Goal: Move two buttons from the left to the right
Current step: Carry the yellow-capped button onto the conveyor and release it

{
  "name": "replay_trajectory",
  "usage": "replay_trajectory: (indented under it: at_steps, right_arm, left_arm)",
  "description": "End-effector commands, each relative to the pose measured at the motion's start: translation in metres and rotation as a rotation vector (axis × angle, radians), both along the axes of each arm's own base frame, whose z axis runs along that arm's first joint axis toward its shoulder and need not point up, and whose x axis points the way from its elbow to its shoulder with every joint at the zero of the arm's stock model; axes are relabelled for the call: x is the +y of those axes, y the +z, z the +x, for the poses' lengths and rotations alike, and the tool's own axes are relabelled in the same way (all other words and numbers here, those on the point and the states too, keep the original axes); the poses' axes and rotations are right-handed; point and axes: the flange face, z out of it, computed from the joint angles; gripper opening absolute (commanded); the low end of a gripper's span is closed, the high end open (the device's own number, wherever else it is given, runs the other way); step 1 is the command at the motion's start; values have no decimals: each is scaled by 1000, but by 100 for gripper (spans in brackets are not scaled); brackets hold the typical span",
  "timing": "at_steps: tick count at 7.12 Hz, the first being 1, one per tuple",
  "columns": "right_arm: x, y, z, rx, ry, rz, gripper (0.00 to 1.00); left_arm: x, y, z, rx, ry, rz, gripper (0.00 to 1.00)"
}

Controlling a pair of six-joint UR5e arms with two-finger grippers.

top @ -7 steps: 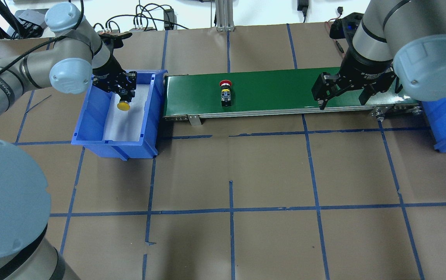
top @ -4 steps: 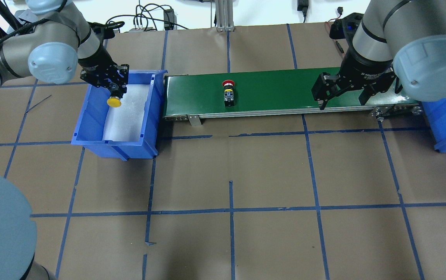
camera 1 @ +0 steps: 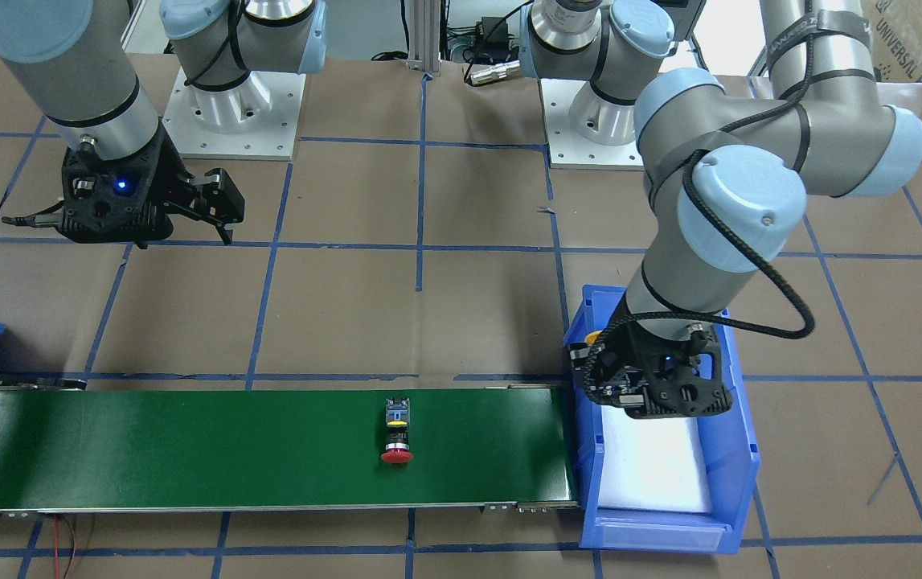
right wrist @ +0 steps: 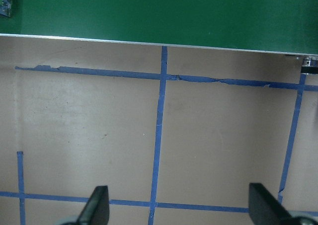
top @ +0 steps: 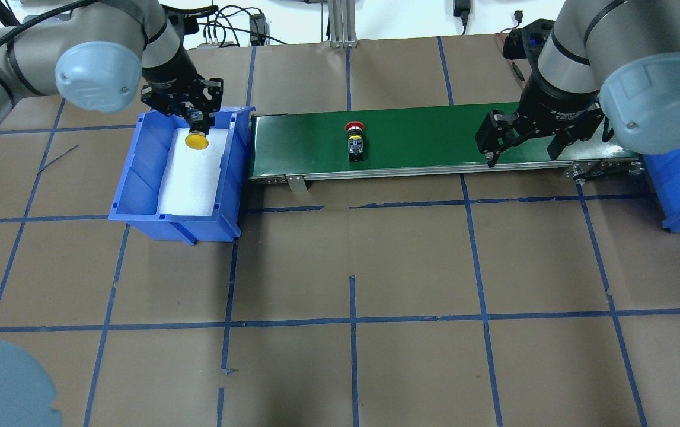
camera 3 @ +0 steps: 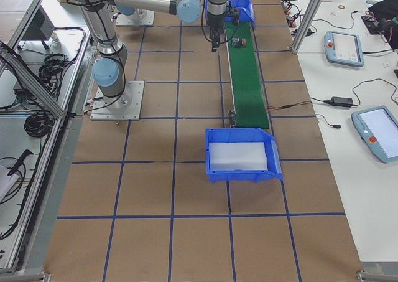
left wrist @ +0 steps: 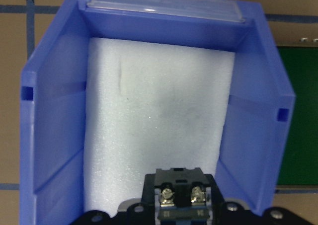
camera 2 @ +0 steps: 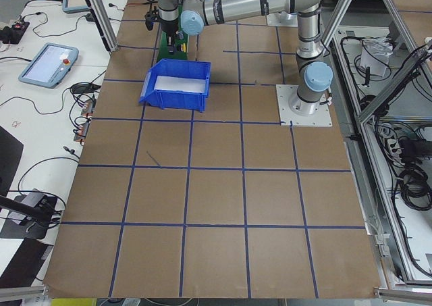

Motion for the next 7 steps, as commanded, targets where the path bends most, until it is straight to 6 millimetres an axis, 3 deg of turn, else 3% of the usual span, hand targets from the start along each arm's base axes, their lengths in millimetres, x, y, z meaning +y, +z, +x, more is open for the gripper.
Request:
replay_trajectory:
  at_steps: [1,3,4,6,7]
  right_arm:
    - [0,0,0,1,0,-1,100]
    - [0,0,0,1,0,-1,100]
    - [0,0,0,1,0,-1,100]
    - [0,0,0,1,0,-3,100]
    - [0,0,0,1,0,-1,100]
  left_arm:
    - [-11,-34,-41,20,18,3,25]
    - [-28,-68,-51,81,12,-14,25]
    - [-28,-72,-53,81,9,-8,25]
    - [-40,-99,-54,78,5,-22,25]
    - [-39,-102,-53,75,10,-18,25]
